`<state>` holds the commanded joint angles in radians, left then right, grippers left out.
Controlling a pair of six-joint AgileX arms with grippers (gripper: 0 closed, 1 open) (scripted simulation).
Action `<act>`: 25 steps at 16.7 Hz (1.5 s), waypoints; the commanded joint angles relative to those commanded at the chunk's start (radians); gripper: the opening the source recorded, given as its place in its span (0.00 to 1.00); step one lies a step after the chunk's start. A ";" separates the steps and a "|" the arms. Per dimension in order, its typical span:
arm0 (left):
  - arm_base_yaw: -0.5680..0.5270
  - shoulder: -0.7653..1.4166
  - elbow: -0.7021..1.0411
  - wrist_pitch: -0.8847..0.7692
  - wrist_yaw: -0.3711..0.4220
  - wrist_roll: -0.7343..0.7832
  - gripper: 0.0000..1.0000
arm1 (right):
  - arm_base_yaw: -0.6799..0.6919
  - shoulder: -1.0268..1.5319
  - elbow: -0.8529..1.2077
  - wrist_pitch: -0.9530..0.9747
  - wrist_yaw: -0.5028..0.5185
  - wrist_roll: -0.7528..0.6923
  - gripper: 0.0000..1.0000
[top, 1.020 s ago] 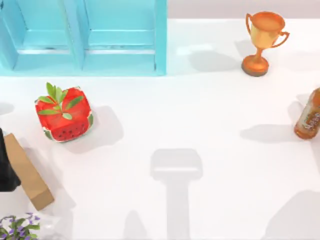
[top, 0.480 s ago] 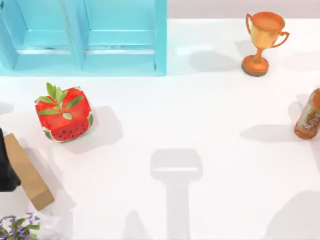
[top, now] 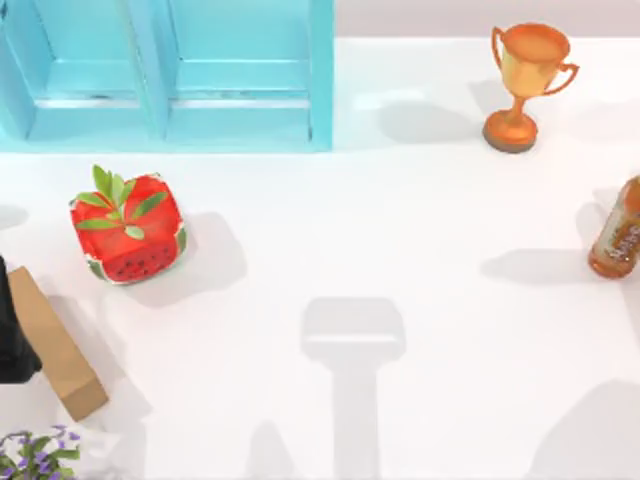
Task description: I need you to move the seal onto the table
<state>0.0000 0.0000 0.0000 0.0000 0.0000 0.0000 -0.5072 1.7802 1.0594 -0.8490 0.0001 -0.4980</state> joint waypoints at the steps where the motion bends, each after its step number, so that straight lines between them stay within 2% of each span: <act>1: 0.000 0.000 0.000 0.000 0.000 0.000 1.00 | 0.000 0.000 0.000 0.000 0.000 0.000 0.00; 11: 0.000 0.000 0.000 0.000 0.000 0.000 1.00 | 0.023 -0.006 0.038 -0.031 0.009 0.038 0.00; 14: 0.000 0.000 0.000 0.000 0.000 0.000 1.00 | 0.105 -0.021 0.141 -0.131 0.025 0.163 0.00; 19: 0.000 0.000 0.000 0.000 0.000 0.000 1.00 | 0.315 -0.088 0.292 -0.386 0.030 0.418 0.00; 25: 0.000 0.000 0.000 0.000 0.000 0.000 1.00 | 0.497 -0.227 0.348 -0.578 0.005 0.507 0.00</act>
<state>0.0000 0.0000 0.0000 0.0000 0.0000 0.0000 -0.0097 1.5534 1.4077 -1.4272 0.0046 0.0093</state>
